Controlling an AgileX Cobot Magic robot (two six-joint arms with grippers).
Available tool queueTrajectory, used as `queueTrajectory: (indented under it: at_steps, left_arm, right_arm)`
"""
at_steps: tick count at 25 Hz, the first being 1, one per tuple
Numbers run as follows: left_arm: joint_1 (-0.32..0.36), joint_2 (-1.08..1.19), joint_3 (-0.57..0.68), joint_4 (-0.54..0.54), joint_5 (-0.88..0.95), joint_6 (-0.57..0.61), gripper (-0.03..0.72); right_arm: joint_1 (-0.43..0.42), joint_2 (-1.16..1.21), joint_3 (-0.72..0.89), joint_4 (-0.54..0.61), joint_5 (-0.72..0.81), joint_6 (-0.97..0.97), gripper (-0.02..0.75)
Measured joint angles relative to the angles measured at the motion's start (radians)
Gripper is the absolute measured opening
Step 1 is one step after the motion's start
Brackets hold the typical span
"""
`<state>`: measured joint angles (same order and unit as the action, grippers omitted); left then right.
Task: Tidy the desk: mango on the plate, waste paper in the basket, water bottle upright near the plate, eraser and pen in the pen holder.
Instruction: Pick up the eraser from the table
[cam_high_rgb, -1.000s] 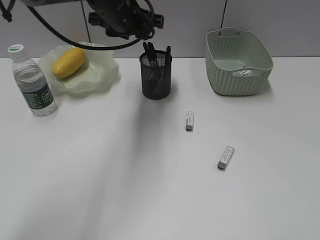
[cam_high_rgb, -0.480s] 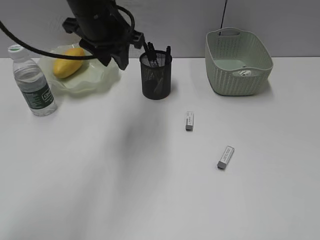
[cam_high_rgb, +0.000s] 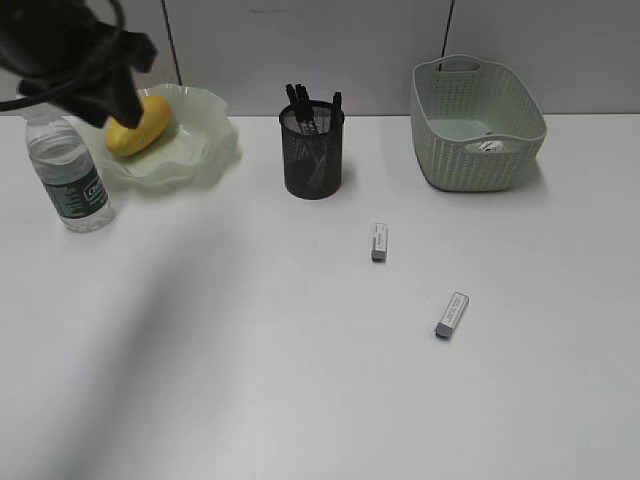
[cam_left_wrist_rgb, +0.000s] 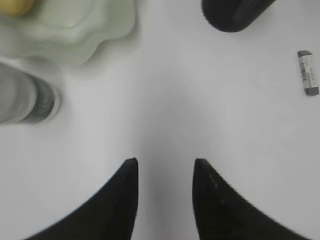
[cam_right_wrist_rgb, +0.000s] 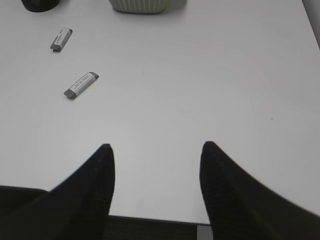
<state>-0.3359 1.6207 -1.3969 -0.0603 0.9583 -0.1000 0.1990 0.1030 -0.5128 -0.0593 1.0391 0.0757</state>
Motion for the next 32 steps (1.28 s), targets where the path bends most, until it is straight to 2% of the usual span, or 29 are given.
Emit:
queueTrajectory:
  at_steps: [5, 9, 11, 15, 17, 24, 32]
  left_arm:
    - [0.113, -0.27, 0.276, -0.005, -0.079, 0.012, 0.331]
    - [0.195, -0.501, 0.431, -0.006, -0.087, 0.03, 0.364]
    - [0.215, -0.613, 0.507, -0.006, -0.086, 0.031, 0.393]
    - [0.221, -0.863, 0.634, -0.01, -0.075, 0.034, 0.495]
    - [0.222, -0.969, 0.678, -0.013, -0.055, 0.034, 0.515]
    - [0.222, -1.309, 0.775, -0.008, -0.018, 0.034, 0.526]
    - [0.222, -1.521, 0.817, 0.001, 0.091, 0.034, 0.527]
  right_arm:
    - [0.0, 0.0, 0.0, 0.0, 0.0, 0.0, 0.44]
    - [0.0, 0.0, 0.0, 0.0, 0.0, 0.0, 0.44]
    - [0.0, 0.0, 0.0, 0.0, 0.0, 0.0, 0.44]
    - [0.0, 0.0, 0.0, 0.0, 0.0, 0.0, 0.44]
    - [0.0, 0.0, 0.0, -0.001, 0.0, 0.0, 0.44]
    - [0.0, 0.0, 0.0, -0.001, 0.0, 0.0, 0.44]
    - [0.0, 0.0, 0.0, -0.001, -0.001, 0.0, 0.44]
